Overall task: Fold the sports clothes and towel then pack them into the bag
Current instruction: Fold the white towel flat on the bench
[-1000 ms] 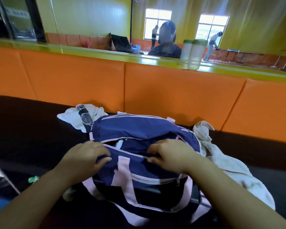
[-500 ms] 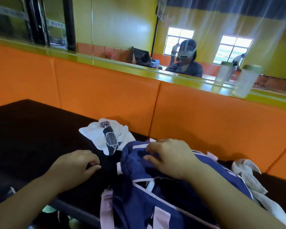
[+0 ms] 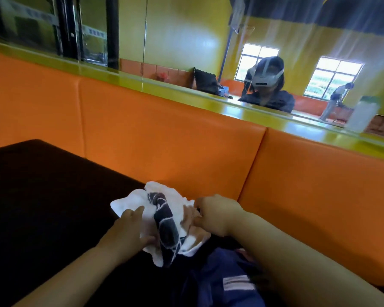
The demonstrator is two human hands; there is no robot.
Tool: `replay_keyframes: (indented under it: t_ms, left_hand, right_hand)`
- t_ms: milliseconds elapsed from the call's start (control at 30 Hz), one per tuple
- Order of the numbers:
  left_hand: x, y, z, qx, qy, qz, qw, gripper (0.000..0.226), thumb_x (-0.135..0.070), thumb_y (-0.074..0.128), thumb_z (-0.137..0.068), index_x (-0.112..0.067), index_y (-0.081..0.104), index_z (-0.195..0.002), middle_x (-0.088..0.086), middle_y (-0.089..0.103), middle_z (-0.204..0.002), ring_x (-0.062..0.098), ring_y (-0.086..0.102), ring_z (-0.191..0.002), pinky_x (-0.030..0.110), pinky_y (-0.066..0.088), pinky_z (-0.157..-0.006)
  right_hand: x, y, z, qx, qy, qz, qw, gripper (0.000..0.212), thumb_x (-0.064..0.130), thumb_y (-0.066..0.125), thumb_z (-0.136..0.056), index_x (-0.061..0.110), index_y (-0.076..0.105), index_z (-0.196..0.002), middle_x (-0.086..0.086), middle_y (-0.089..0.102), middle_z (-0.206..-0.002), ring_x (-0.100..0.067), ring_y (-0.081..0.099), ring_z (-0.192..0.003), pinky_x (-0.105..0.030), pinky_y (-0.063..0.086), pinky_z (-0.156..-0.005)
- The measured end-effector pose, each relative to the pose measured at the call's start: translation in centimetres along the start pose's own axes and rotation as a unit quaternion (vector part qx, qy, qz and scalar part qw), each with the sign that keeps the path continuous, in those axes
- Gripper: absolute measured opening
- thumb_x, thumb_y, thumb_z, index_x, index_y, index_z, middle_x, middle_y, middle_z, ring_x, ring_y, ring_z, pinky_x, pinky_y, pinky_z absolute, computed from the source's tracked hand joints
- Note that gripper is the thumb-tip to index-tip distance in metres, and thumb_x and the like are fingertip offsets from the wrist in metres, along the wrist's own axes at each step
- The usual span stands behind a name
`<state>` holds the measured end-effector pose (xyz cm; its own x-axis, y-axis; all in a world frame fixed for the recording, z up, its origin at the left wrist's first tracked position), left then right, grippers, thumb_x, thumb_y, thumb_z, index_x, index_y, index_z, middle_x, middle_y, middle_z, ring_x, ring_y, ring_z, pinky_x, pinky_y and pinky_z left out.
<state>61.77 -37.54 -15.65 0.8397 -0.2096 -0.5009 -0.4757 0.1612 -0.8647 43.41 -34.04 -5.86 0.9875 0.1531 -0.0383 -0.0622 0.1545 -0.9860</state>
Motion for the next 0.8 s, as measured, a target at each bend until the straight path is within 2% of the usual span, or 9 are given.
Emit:
replay_keyframes:
  t_ms: [100,167,233,300,433,533,633,700,800]
  left_hand:
    - [1.4,0.9,-1.5,-0.006,-0.023,0.058,0.998,0.071,-0.058,0.065,-0.054,-0.026,0.049,-0.115,0.001,0.054,-0.115,0.016,0.058,-0.098,0.028,0.051,-0.072]
    - [2.5,1.6,-2.7,-0.009,-0.042,0.063,0.997,0.065,-0.061,0.064,-0.044,-0.026,0.053,-0.098,-0.001,0.06,-0.098,0.008,0.059,-0.085,0.017,0.045,-0.06]
    - [2.6,1.4,-2.6,-0.026,-0.061,0.08,0.995,0.059,-0.054,0.069,-0.044,-0.029,0.056,-0.096,-0.003,0.062,-0.093,0.003,0.055,-0.077,0.012,0.039,-0.053]
    - [2.1,0.8,-1.9,-0.043,-0.066,0.138,0.987,0.061,-0.039,0.075,-0.051,-0.029,0.055,-0.108,-0.002,0.062,-0.103,0.011,0.057,-0.083,0.019,0.042,-0.059]
    - [2.1,0.5,-0.9,-0.054,-0.06,0.212,0.974,0.073,-0.029,0.082,-0.062,-0.024,0.046,-0.125,-0.003,0.059,-0.106,0.008,0.054,-0.084,0.019,0.039,-0.061]
    - [1.7,-0.5,0.1,-0.058,-0.039,0.256,0.964,0.064,-0.034,0.082,-0.066,-0.031,0.047,-0.119,-0.011,0.056,-0.102,-0.001,0.052,-0.085,0.015,0.039,-0.063]
    - [0.6,-2.8,1.1,-0.095,0.002,0.247,0.964,0.045,-0.035,0.076,-0.075,-0.032,0.052,-0.114,-0.014,0.057,-0.103,-0.002,0.053,-0.086,0.011,0.038,-0.067]
    - [-0.5,-4.9,2.1,-0.123,0.026,0.243,0.962,0.029,-0.031,0.072,-0.08,-0.03,0.057,-0.105,-0.011,0.06,-0.098,0.003,0.056,-0.086,0.012,0.039,-0.07]
    - [-2.1,-8.5,4.0,-0.154,0.04,0.273,0.949,0.01,-0.023,0.069,-0.083,-0.027,0.065,-0.091,-0.001,0.055,-0.074,0.016,0.054,-0.072,0.025,0.041,-0.065]
  right_hand:
    - [1.0,2.2,-3.3,0.049,-0.009,-0.074,0.996,0.052,0.054,0.048,-0.092,0.006,0.057,-0.109,-0.013,0.059,-0.108,-0.03,0.054,-0.095,-0.034,0.043,-0.075]
    - [1.5,4.1,-4.9,0.061,0.004,-0.127,0.99,0.058,0.053,0.048,-0.092,-0.002,0.056,-0.11,-0.018,0.057,-0.113,-0.03,0.053,-0.097,-0.03,0.04,-0.073]
    - [1.8,5.9,-5.7,0.056,0.025,-0.172,0.983,0.056,0.049,0.051,-0.092,-0.002,0.049,-0.115,-0.021,0.055,-0.11,-0.026,0.051,-0.093,-0.025,0.033,-0.062]
    - [1.4,7.2,-6.2,0.029,0.056,-0.224,0.973,0.039,0.042,0.058,-0.09,0.007,0.047,-0.103,-0.018,0.052,-0.096,-0.028,0.054,-0.092,-0.025,0.033,-0.056]
    - [0.3,7.6,-5.9,-0.005,0.114,-0.334,0.936,0.03,0.031,0.073,-0.08,0.013,0.049,-0.083,-0.009,0.06,-0.085,-0.026,0.058,-0.08,-0.038,0.052,-0.07]
    - [-0.1,7.0,-5.3,-0.02,0.113,-0.392,0.913,0.024,0.025,0.074,-0.08,0.011,0.063,-0.097,-0.004,0.066,-0.08,-0.025,0.064,-0.073,-0.038,0.055,-0.063]
    - [-0.9,5.4,-4.1,-0.061,0.123,-0.439,0.888,0.04,0.026,0.071,-0.084,0.01,0.058,-0.118,-0.005,0.068,-0.095,-0.016,0.063,-0.069,-0.022,0.046,-0.051]
    - [-1.3,3.5,-2.7,-0.103,0.124,-0.443,0.882,0.032,0.027,0.067,-0.086,0.016,0.057,-0.114,-0.004,0.066,-0.103,-0.015,0.061,-0.076,-0.02,0.043,-0.055]
    - [-1.4,0.4,-0.1,-0.161,0.114,-0.475,0.858,0.027,0.024,0.063,-0.088,0.015,0.059,-0.114,-0.004,0.065,-0.094,-0.022,0.06,-0.078,-0.031,0.048,-0.066]
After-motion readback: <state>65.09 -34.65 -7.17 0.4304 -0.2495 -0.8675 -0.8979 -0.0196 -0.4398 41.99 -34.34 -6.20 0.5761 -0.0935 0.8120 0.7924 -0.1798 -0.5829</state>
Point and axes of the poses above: each hand's wrist, its own z-axis away from the middle knuckle, its own y-axis out of the palm, x = y × z, the point moved 7 cm from there along -z, towards the middle knuckle
